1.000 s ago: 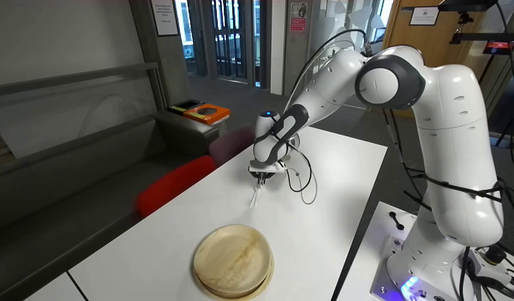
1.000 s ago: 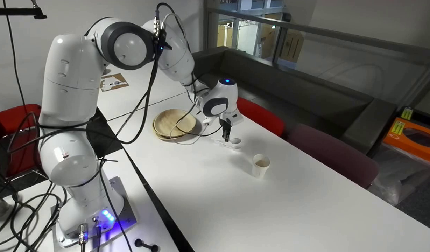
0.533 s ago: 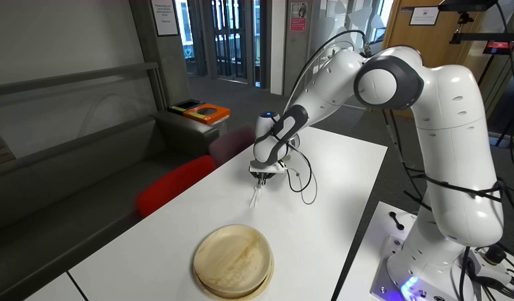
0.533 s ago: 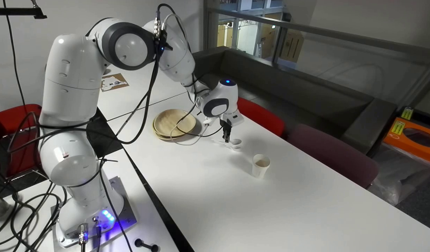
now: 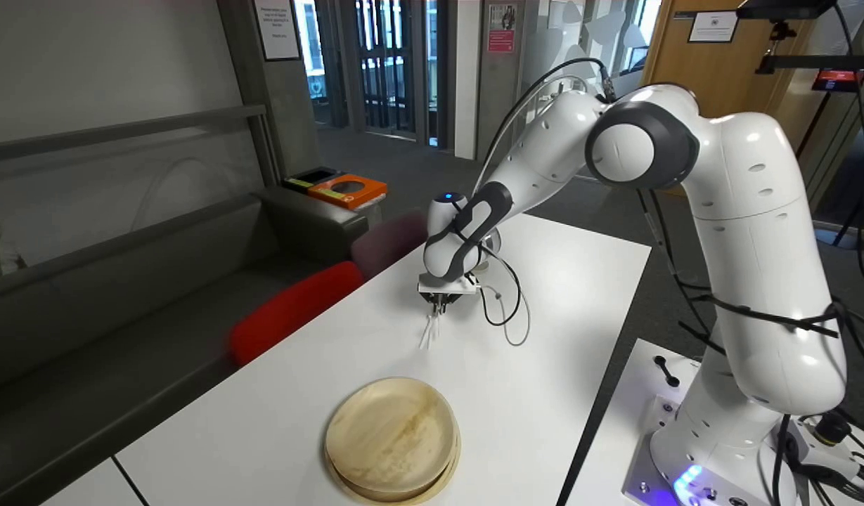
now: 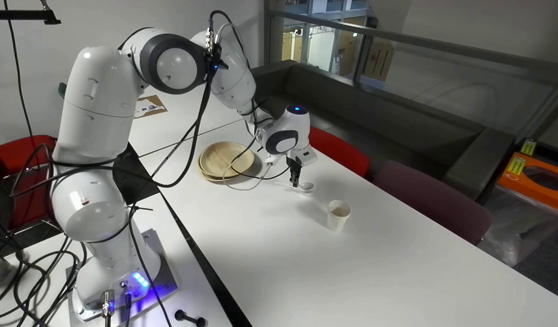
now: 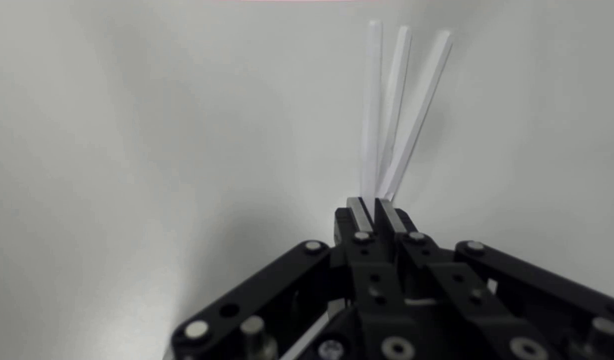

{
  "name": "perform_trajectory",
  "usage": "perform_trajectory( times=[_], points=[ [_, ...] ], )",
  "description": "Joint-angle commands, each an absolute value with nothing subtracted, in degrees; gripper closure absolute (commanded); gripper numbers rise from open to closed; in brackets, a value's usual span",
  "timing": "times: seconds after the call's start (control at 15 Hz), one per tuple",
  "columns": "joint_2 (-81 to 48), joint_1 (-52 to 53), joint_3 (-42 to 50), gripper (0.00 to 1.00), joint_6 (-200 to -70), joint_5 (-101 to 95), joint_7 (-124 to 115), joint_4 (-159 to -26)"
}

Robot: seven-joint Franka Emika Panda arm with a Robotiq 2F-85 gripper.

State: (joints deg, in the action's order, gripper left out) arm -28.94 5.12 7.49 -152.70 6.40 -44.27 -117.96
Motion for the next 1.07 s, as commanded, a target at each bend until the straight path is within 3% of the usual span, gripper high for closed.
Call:
perform_trajectory(
  times=[0.0, 1.0],
  points=[
    [-30.35, 5.52, 8.27, 0.96, -149.63, 6.45, -45.19, -114.91],
    [-32.77, 5.51, 7.20, 0.97, -147.35, 7.02, -44.59, -112.67]
  ],
)
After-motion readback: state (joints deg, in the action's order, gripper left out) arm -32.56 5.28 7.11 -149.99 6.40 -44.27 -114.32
